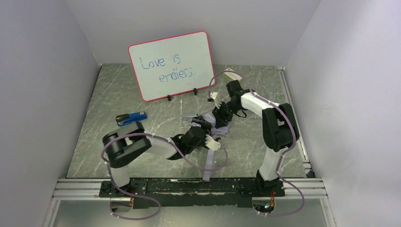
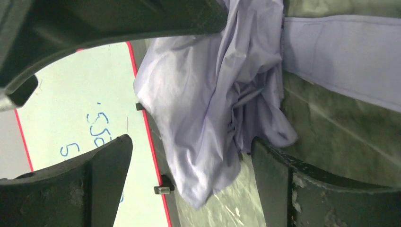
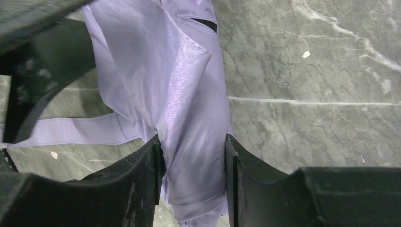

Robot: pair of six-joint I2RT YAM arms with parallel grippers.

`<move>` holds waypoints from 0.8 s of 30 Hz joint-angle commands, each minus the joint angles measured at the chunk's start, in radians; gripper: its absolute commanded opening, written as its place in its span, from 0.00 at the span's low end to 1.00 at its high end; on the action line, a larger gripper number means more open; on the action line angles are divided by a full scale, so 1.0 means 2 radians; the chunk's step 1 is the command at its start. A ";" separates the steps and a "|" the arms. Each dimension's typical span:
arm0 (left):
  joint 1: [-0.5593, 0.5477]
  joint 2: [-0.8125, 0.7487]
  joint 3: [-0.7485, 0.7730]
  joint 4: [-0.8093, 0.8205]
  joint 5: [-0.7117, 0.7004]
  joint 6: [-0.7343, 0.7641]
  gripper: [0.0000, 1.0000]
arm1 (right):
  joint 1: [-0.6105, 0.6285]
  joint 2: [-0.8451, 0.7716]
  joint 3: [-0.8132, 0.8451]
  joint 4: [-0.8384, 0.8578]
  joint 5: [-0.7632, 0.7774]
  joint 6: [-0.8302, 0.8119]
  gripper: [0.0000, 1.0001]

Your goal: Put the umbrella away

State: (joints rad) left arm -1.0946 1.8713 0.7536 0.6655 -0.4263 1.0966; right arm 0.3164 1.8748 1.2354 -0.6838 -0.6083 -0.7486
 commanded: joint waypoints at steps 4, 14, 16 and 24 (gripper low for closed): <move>-0.023 -0.157 -0.022 -0.144 0.053 -0.151 0.97 | 0.006 0.001 -0.056 0.098 0.108 0.022 0.25; -0.013 -0.401 -0.096 -0.152 0.039 -0.422 0.97 | 0.064 -0.095 -0.172 0.219 0.192 -0.010 0.23; 0.013 -0.406 -0.089 -0.165 0.024 -0.461 0.97 | 0.085 -0.110 -0.195 0.234 0.212 -0.016 0.23; 0.184 -0.368 -0.019 -0.219 0.151 -0.561 0.96 | 0.144 -0.177 -0.303 0.332 0.263 0.007 0.20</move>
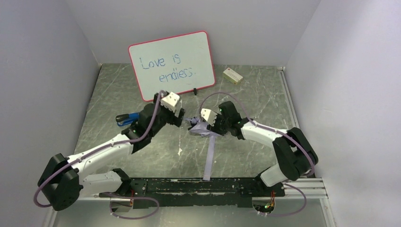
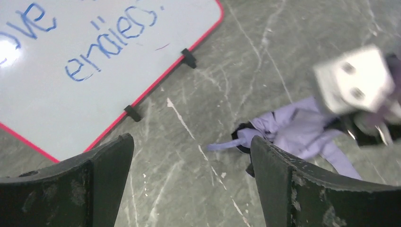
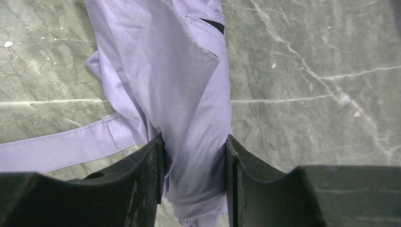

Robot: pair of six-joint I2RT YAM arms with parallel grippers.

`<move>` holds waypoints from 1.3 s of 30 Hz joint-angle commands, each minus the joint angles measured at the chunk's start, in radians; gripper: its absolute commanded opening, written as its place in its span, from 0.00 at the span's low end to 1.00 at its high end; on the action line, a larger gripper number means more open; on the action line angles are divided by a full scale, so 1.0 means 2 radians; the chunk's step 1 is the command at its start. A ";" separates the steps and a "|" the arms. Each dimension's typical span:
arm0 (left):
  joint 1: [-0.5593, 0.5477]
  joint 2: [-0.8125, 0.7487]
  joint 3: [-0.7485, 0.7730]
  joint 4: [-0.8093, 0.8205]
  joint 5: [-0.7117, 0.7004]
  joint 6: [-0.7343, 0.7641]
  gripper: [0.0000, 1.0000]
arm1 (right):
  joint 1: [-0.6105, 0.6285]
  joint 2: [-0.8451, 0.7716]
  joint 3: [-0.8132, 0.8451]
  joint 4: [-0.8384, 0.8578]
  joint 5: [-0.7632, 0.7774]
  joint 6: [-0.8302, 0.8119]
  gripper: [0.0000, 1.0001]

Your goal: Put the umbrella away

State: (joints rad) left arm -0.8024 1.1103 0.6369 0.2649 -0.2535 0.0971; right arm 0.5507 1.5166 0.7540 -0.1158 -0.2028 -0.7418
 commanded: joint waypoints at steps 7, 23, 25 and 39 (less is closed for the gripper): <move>0.108 0.081 0.114 -0.048 0.137 -0.057 0.96 | 0.075 -0.030 -0.123 0.105 0.106 0.016 0.18; 0.123 0.299 0.305 -0.226 0.518 0.135 0.79 | 0.168 -0.039 -0.157 0.126 0.195 0.020 0.16; 0.122 0.323 0.326 -0.256 0.525 0.150 0.78 | 0.174 -0.045 -0.162 0.131 0.205 0.021 0.16; 0.087 0.446 0.427 -0.397 0.567 0.228 0.81 | 0.206 -0.037 -0.178 0.130 0.255 0.015 0.13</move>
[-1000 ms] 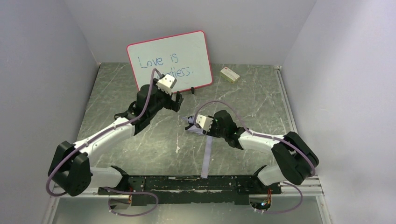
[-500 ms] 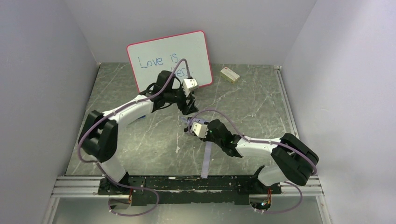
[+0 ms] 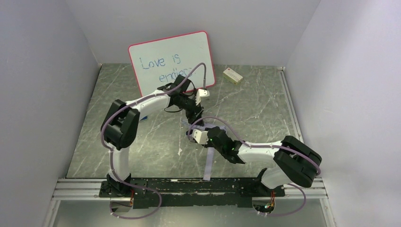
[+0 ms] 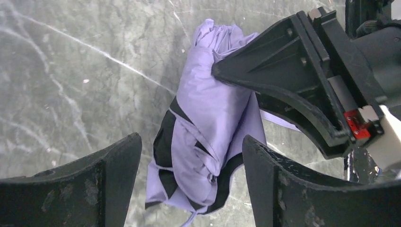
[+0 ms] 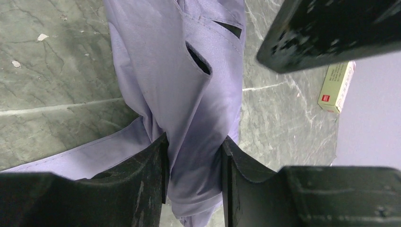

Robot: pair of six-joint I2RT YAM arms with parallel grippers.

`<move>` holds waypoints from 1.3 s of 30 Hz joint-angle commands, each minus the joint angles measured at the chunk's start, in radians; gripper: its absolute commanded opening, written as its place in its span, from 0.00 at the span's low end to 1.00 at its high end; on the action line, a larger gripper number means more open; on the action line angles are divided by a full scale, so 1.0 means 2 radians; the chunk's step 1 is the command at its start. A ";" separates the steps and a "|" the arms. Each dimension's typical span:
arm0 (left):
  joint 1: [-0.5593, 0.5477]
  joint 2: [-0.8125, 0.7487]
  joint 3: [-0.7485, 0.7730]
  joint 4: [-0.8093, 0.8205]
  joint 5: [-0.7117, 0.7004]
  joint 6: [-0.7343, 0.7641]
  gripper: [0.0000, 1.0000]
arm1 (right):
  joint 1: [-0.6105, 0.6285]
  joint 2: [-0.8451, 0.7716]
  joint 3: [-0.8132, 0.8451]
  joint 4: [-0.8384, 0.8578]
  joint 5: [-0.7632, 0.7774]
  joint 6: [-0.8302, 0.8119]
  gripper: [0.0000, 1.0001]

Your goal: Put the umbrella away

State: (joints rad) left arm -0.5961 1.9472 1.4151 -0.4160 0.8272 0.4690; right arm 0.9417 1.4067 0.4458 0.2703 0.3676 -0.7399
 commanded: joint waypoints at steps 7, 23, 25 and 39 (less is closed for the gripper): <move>-0.043 0.082 0.083 -0.122 -0.016 0.089 0.82 | 0.012 0.020 -0.025 -0.061 -0.031 0.015 0.13; -0.066 0.122 0.065 -0.127 -0.092 0.109 0.47 | 0.012 0.018 -0.026 -0.051 -0.033 0.021 0.14; -0.068 0.122 0.064 -0.122 -0.096 0.107 0.40 | 0.012 0.016 -0.026 -0.049 -0.033 0.023 0.14; -0.083 0.109 0.034 -0.098 -0.171 0.122 0.19 | 0.012 -0.131 -0.044 -0.022 -0.052 0.062 0.69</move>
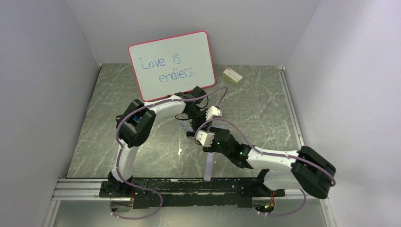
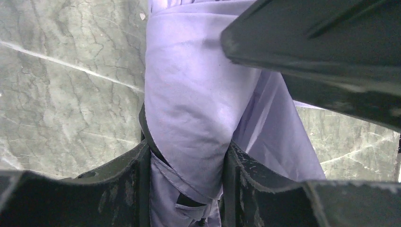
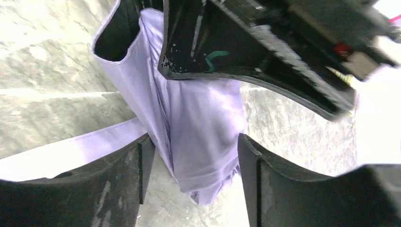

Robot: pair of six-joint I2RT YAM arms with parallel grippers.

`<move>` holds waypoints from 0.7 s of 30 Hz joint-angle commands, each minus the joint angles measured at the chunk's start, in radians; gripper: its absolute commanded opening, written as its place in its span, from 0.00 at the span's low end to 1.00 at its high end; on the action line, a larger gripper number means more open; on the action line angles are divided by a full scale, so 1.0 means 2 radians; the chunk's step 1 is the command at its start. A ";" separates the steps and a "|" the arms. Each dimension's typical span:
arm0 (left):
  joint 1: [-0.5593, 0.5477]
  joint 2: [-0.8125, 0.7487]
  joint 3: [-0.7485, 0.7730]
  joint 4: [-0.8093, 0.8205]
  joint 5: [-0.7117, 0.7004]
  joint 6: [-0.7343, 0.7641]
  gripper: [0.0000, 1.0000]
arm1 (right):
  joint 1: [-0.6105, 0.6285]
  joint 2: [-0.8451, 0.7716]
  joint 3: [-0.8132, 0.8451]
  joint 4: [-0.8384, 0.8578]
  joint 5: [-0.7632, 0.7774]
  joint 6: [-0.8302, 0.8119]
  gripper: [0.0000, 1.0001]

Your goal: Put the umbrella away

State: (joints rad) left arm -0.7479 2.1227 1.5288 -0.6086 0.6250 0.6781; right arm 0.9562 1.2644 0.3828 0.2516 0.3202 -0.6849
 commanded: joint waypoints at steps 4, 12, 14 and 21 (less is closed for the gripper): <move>-0.008 0.022 -0.025 0.005 -0.081 0.015 0.18 | 0.005 -0.158 -0.030 -0.008 -0.039 0.071 0.72; -0.021 0.004 -0.052 0.043 -0.115 0.010 0.15 | 0.004 -0.393 -0.084 0.080 0.143 0.217 0.71; -0.032 -0.007 -0.069 0.062 -0.128 0.006 0.15 | 0.004 -0.432 -0.087 0.085 0.215 0.259 0.71; -0.074 -0.047 -0.147 0.133 -0.191 -0.002 0.16 | 0.002 -0.500 -0.065 -0.016 0.399 0.429 0.65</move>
State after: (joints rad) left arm -0.8314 1.9968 1.3453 -0.4175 0.4126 0.6769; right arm 0.9615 0.2901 0.2195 0.3527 0.8780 -0.0624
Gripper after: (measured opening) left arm 0.488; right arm 0.659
